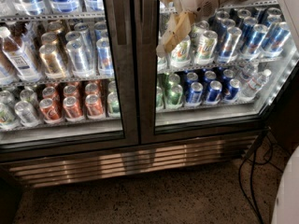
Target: Open right fridge door
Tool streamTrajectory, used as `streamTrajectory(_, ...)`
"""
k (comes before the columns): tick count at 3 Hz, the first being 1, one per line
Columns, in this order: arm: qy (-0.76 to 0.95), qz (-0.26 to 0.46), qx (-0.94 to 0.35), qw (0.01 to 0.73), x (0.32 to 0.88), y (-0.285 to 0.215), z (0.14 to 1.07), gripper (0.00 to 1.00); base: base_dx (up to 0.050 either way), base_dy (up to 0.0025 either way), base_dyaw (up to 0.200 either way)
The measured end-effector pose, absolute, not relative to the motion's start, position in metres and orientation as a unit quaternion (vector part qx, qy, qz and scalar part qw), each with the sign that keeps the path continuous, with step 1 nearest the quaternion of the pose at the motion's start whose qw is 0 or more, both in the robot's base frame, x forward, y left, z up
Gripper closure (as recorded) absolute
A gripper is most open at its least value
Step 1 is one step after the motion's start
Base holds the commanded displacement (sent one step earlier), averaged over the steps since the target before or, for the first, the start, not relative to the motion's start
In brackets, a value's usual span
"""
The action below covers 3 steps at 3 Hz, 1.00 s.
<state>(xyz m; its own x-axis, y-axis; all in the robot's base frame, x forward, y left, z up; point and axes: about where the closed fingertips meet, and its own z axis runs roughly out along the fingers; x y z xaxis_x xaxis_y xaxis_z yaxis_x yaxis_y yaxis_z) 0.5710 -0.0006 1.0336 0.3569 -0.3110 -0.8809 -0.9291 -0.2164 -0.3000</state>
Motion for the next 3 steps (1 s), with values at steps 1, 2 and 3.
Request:
streamTrajectory(1,0.445,0.351,-0.696,0.440,0.5710,-0.0006,1.0336,0.19,0.000,0.00000,0.000)
streamTrajectory(2,0.445,0.351,-0.696,0.440,0.5710,-0.0006,1.0336,0.42,0.000,0.00000,0.000)
streamTrajectory(3,0.445,0.351,-0.696,0.440,0.5713,-0.0007,1.0336,0.65,0.000,0.00000,0.000)
